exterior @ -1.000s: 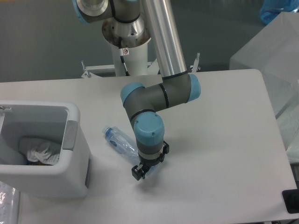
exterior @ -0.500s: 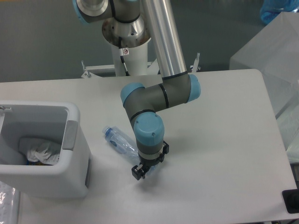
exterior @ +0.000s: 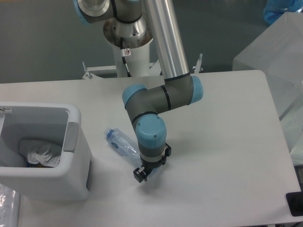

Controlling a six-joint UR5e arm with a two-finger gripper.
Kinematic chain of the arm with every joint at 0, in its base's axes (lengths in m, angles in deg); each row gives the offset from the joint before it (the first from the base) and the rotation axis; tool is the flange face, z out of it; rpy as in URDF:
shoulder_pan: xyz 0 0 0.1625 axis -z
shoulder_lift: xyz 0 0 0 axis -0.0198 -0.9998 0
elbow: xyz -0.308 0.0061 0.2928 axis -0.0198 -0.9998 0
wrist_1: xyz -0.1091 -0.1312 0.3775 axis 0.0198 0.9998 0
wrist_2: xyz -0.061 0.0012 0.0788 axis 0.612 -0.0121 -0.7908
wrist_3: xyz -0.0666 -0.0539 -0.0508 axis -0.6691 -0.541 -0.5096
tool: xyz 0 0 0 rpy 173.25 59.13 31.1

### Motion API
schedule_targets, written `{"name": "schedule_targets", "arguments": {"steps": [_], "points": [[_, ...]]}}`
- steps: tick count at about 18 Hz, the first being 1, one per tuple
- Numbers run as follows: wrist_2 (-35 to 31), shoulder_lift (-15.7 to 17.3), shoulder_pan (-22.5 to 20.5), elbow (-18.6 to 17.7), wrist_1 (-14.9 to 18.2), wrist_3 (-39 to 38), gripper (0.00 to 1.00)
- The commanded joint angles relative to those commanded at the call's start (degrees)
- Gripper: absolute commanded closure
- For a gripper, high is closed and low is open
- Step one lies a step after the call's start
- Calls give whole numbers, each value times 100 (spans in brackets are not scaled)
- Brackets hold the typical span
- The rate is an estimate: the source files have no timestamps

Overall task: Place the trash in the trash can
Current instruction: 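Lower the gripper around the bottle's middle and close on it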

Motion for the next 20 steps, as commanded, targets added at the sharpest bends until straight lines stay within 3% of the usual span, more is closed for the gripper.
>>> {"name": "schedule_targets", "arguments": {"steps": [9,20], "points": [[0,26,0,-114,0,0,34],[0,123,9,-1,17,26,37]]}}
